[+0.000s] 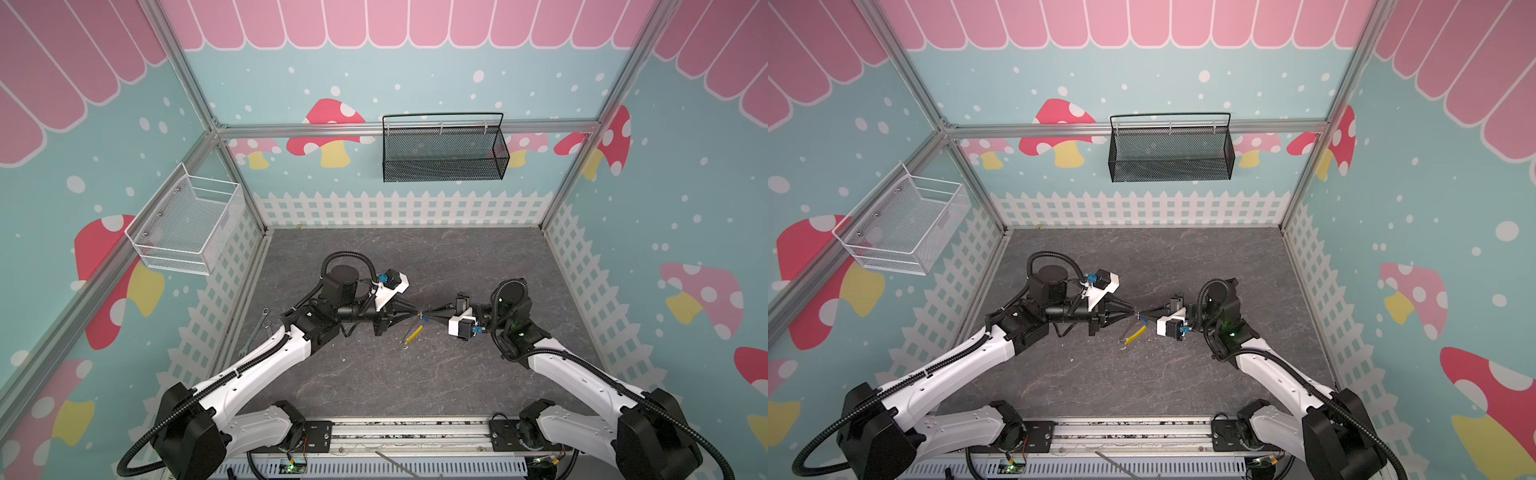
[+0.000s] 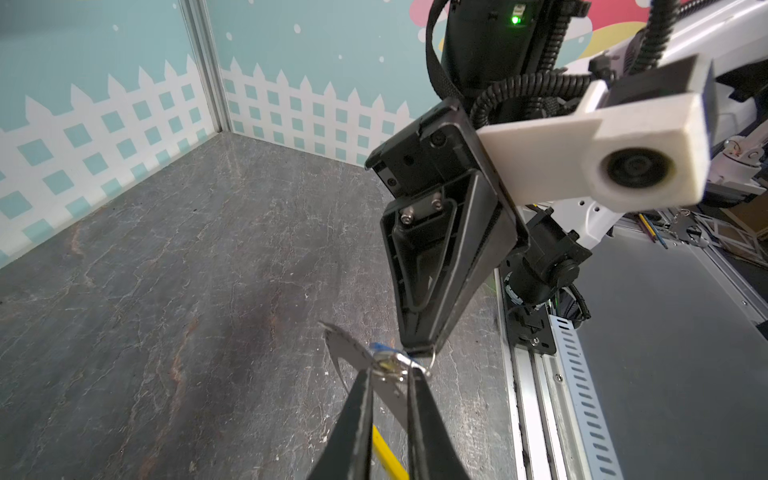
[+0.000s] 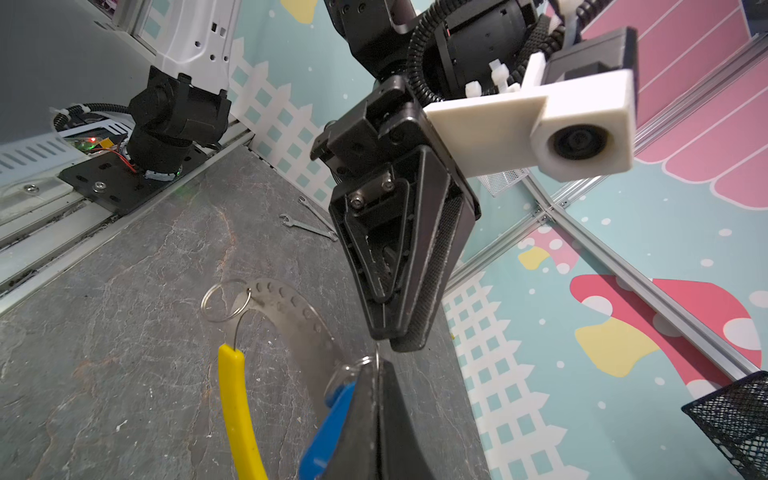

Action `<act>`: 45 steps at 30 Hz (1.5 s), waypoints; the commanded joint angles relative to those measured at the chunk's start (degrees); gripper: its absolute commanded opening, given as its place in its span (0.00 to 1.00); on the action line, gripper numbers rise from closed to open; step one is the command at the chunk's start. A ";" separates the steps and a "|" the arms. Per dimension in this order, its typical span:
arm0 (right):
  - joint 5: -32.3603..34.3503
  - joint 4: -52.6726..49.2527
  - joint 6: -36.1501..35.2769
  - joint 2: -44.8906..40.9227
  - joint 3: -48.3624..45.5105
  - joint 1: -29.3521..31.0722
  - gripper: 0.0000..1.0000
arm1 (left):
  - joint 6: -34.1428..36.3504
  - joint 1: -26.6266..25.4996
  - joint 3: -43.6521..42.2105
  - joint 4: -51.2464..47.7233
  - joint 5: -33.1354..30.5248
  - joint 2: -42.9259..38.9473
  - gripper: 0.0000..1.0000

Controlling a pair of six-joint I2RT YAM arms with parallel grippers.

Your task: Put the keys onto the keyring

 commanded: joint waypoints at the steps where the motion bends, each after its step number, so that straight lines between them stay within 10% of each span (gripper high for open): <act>1: -2.18 0.39 0.55 0.65 2.06 -0.11 0.00 | 2.41 -0.17 1.02 -3.08 0.55 -0.05 0.17; 36: -6.23 -1.30 0.83 2.37 2.85 -0.10 0.00 | 12.31 -6.41 -1.87 -4.80 -17.27 -3.69 0.32; 45: -8.24 -2.85 0.06 3.29 3.64 -0.16 0.00 | 24.91 -5.84 -0.13 -14.10 -22.33 -7.59 0.46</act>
